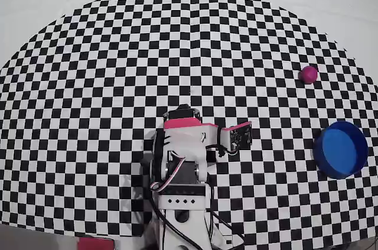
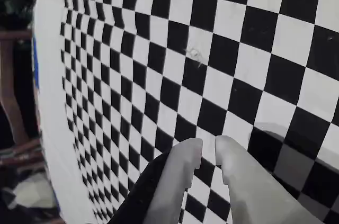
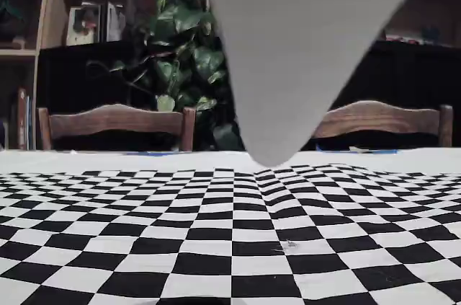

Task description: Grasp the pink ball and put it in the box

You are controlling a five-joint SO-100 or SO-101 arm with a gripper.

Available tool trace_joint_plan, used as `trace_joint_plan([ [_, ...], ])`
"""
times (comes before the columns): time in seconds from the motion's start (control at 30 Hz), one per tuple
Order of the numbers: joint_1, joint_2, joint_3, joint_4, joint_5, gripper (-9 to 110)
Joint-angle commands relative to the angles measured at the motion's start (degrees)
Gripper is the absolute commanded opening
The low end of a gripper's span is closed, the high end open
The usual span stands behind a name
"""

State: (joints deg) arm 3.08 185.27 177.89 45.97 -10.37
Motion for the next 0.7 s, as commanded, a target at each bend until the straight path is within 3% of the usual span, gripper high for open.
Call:
trace_joint_plan([
  [0.0,-0.4,1.1,0.4,0.1,0.5,0],
  [0.67,-1.3,1.1,0.4,0.2,-0.3,0],
])
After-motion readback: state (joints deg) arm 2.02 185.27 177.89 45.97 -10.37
